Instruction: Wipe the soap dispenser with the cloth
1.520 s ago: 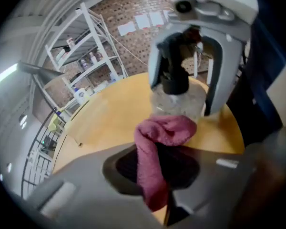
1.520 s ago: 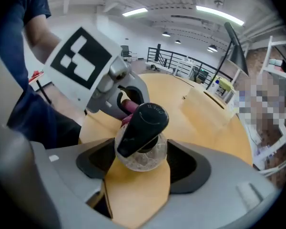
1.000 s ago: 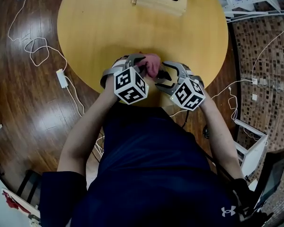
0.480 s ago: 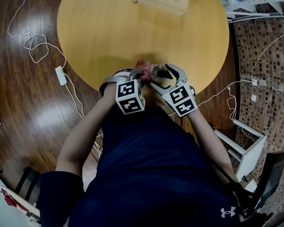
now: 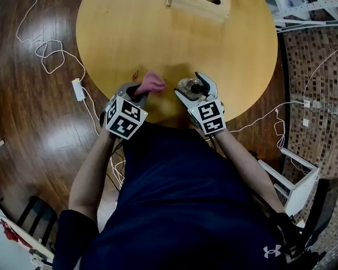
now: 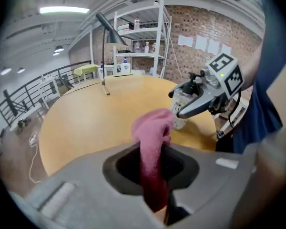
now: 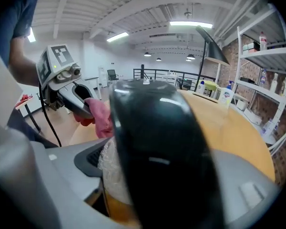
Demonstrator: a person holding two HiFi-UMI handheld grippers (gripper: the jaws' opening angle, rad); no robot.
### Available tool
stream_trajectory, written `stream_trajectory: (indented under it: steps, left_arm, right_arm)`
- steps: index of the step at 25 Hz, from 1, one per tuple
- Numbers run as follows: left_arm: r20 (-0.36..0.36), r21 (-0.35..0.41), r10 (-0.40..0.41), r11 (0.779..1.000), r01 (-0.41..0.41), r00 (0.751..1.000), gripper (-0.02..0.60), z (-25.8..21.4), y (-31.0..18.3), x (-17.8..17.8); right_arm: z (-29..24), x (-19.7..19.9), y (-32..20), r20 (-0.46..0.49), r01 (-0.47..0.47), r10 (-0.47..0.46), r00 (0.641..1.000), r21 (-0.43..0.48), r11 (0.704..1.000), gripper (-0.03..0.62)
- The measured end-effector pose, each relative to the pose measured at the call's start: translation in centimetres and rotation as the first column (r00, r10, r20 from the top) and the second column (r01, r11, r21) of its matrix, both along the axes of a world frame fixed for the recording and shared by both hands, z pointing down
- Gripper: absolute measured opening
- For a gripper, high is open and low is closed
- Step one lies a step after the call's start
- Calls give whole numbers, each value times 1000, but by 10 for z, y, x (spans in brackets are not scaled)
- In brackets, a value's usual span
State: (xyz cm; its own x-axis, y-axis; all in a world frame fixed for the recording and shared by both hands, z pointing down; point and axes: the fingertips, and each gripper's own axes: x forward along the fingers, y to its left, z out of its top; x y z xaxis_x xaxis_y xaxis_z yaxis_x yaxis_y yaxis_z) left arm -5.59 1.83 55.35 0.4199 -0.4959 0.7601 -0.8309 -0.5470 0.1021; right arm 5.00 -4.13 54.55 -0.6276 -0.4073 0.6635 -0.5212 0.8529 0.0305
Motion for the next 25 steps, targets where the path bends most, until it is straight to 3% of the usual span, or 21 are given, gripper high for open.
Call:
stream_trajectory:
  steps: [5,9,15,19,25]
  left_arm:
    - [-50,1,-39,999,39,998,69,-6,10,6]
    - [-67,18,-6,1000,8,998,69,-13,9,13]
    - [-64,30,34,999,-32,997,69,-15,-11,4]
    - [-37,16,5,1000,-5,999,69,-17,-3,1]
    - [-13,5,75,997,-75,997,69,-9,-4,30]
  right_arm:
    - [-6,3,6,-36,2,-1,999,34,999,385]
    - [-9,13,12,-28,-28,30,999,44,999,385]
    - [12,-8,-1,-69,2,2,998,56,998,380]
    - [15,-27,4,-31,76,-75,997,46,996,380]
    - [11,-21,-1,51,15,-16,999,17,1000,373]
